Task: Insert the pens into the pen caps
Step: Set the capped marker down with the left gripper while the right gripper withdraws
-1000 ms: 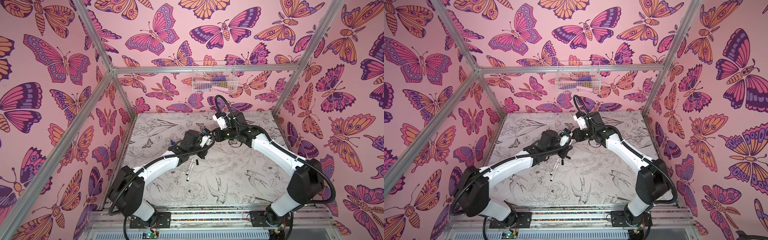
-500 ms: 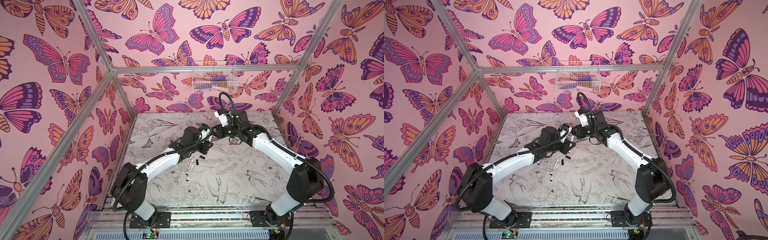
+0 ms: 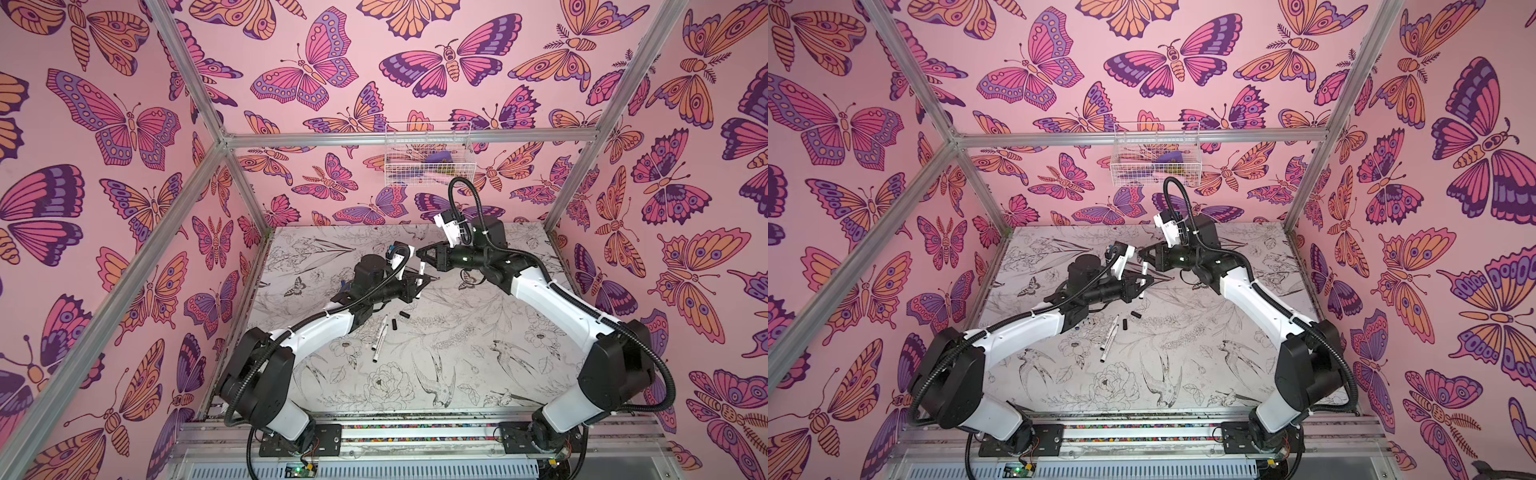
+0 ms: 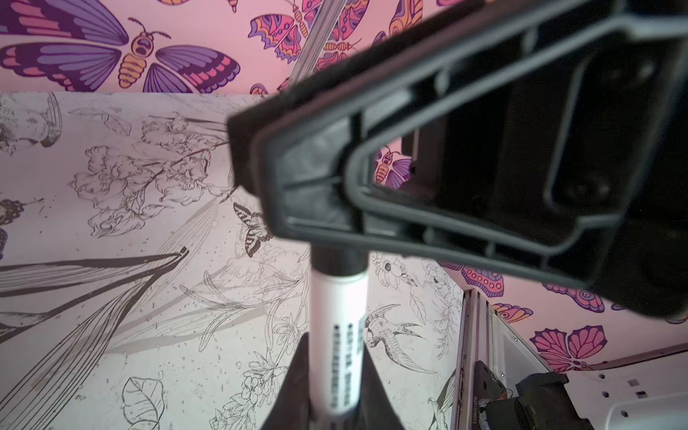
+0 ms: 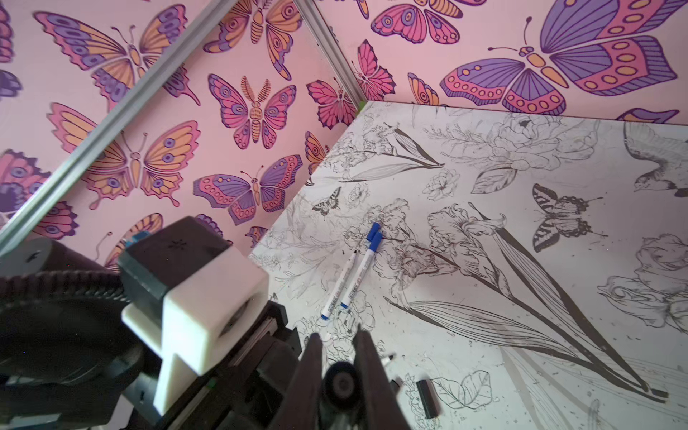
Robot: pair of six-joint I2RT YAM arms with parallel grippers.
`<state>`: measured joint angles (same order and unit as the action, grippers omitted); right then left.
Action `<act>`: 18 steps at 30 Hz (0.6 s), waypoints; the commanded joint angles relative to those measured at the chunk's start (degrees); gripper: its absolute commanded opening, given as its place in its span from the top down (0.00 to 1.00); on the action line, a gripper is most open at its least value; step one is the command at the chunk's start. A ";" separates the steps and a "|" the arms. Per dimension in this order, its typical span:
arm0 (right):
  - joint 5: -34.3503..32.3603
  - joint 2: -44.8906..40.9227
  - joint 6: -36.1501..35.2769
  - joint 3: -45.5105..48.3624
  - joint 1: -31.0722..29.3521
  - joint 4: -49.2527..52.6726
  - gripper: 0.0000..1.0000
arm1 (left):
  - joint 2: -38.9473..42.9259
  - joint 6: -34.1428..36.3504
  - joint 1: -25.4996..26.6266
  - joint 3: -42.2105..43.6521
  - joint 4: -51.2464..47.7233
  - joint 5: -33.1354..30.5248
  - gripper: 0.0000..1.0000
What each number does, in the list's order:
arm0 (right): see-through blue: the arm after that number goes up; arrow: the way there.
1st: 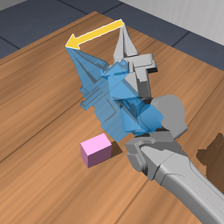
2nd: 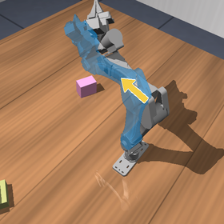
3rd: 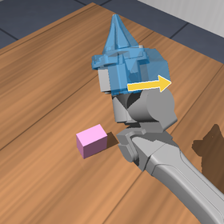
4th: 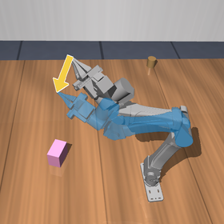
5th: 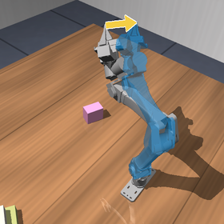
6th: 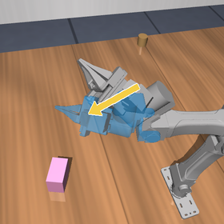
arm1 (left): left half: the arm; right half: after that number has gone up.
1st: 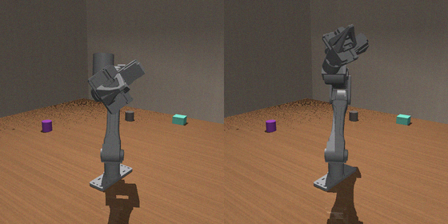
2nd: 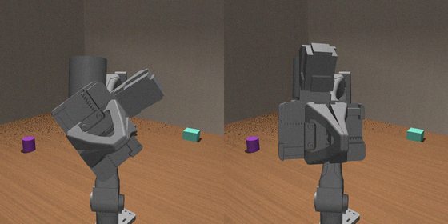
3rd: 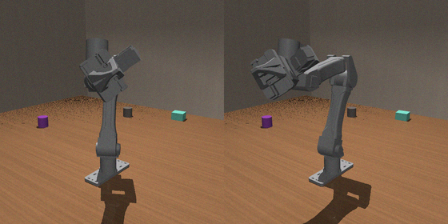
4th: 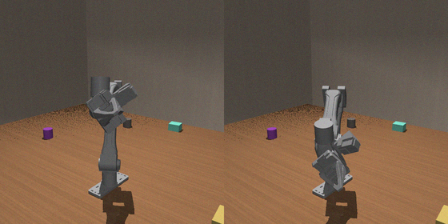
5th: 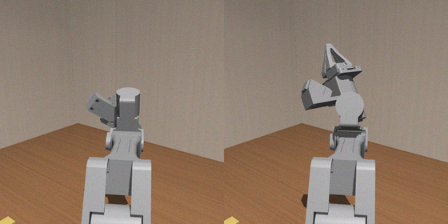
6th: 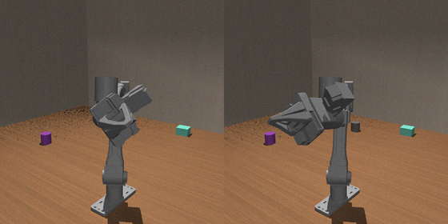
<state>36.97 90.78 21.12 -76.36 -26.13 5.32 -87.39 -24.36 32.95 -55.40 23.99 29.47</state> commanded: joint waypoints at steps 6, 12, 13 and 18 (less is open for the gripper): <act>13.15 -0.32 10.05 8.61 3.01 12.01 0.93 | 10.59 -4.38 -3.48 6.27 12.06 -19.59 1.00; 12.69 -3.86 15.06 7.85 4.32 1.97 0.45 | 9.18 -13.02 -1.62 17.66 12.00 -25.30 1.00; 12.67 -4.47 16.29 8.18 4.66 -0.21 0.42 | 9.05 -13.50 -1.66 18.58 11.50 -26.40 1.00; 10.31 -7.25 15.75 8.45 5.74 -1.61 0.34 | 10.72 -16.28 -4.42 19.76 2.48 -29.69 1.00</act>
<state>47.88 86.59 36.47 -67.13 -20.73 5.80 -78.81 -36.53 30.72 -36.58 29.39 4.93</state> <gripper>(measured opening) 0.656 0.152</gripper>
